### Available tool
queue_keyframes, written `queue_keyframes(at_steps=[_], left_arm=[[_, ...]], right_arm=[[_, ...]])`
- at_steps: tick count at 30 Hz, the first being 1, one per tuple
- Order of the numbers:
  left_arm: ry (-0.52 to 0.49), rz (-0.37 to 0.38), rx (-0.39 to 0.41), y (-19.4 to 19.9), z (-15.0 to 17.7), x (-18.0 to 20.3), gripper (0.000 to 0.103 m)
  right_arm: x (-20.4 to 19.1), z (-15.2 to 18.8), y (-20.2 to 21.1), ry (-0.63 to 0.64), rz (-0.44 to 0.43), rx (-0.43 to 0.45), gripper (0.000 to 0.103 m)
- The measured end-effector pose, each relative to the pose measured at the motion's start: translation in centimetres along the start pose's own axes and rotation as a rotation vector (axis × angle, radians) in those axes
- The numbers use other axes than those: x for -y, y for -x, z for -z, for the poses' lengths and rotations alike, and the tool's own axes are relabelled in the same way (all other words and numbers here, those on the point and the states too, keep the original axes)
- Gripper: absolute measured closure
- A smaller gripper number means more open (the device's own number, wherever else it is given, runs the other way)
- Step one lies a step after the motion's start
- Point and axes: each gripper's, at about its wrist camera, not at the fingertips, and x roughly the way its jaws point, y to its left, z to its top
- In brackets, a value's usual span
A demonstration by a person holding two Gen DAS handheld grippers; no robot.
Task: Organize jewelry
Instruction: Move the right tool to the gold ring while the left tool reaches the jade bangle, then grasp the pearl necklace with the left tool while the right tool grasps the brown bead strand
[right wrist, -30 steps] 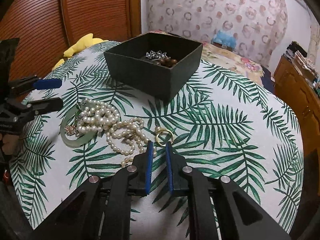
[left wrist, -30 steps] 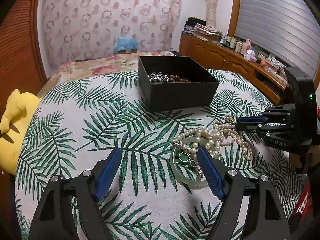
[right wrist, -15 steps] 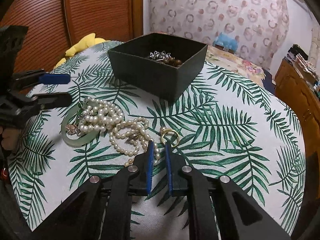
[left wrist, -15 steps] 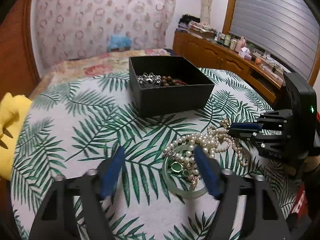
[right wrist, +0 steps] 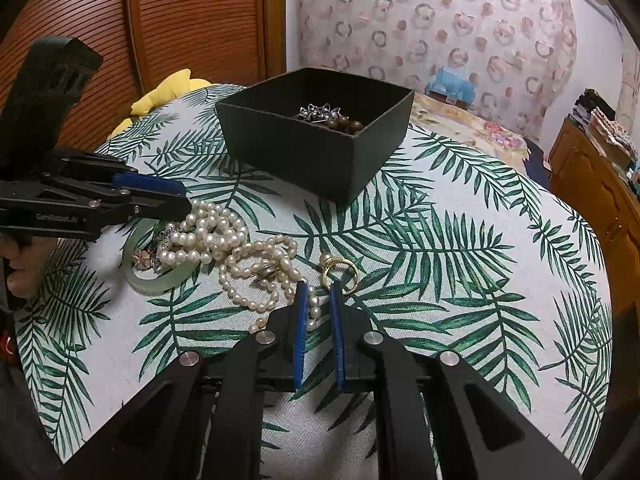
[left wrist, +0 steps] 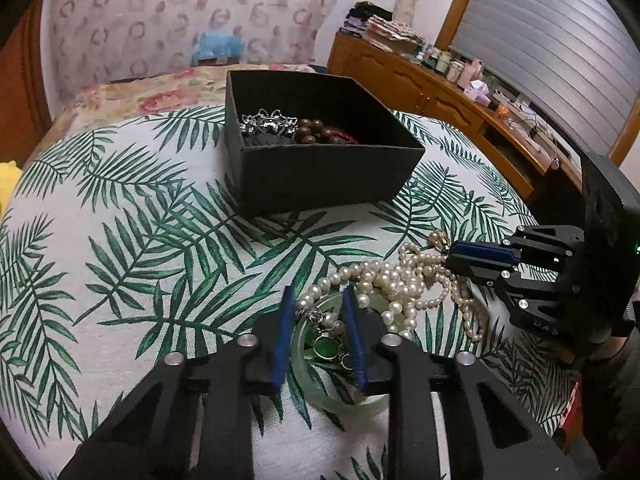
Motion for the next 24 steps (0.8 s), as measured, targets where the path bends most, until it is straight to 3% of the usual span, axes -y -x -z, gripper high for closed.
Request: queue_keyframes(at_steps=[3,13,16,24], left_arm=[[-0.010,-0.005,0.014,0.5,-0.1,0.1,0.097],[-0.057,-0.022,0.135,4.0,-1.0,1.9,0.097],[-0.070,-0.017,0.169,5.2,-1.5,2.5,0.097],[-0.105,-0.018,0.240,8.2,-3.0,4.0,0.097]], right_arm=[[0.0,0.0,0.0,0.001,0.001,0.000,0.090],[0.0,0.0,-0.1,0.000,0.000,0.000,0.090],[0.0,-0.1,0.0,0.001,-0.007,0.004,0.097],[0.1,-2.5,3.5,-0.028,-0.045,0.099,0.097]])
